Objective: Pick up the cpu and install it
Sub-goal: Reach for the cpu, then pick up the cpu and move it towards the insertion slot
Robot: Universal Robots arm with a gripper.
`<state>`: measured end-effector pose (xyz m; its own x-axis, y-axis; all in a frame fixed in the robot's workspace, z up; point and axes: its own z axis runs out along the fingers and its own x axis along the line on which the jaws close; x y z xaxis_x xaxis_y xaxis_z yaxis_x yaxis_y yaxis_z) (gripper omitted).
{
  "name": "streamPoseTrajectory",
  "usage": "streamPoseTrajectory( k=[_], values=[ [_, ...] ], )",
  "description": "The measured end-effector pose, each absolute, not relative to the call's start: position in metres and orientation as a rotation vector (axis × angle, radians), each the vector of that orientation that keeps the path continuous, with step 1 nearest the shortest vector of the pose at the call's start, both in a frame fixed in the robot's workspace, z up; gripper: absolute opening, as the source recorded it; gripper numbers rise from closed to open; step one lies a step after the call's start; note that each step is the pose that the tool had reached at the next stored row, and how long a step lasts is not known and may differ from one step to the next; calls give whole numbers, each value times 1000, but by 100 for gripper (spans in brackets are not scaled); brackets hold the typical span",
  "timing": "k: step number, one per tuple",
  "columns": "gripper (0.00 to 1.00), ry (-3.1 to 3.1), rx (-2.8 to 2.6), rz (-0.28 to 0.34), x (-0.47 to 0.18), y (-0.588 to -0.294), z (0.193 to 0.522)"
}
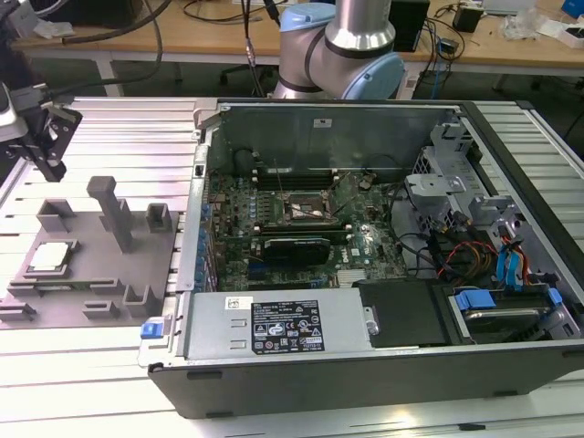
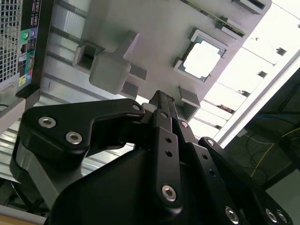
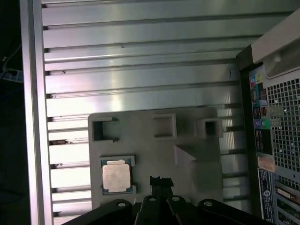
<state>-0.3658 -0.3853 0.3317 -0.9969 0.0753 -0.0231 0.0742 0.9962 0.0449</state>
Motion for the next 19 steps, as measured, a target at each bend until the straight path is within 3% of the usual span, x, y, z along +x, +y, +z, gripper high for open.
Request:
streamPoseTrajectory(
  k=[19],
  values=[
    [11,3114,116,69,-383,-391,315]
  ],
)
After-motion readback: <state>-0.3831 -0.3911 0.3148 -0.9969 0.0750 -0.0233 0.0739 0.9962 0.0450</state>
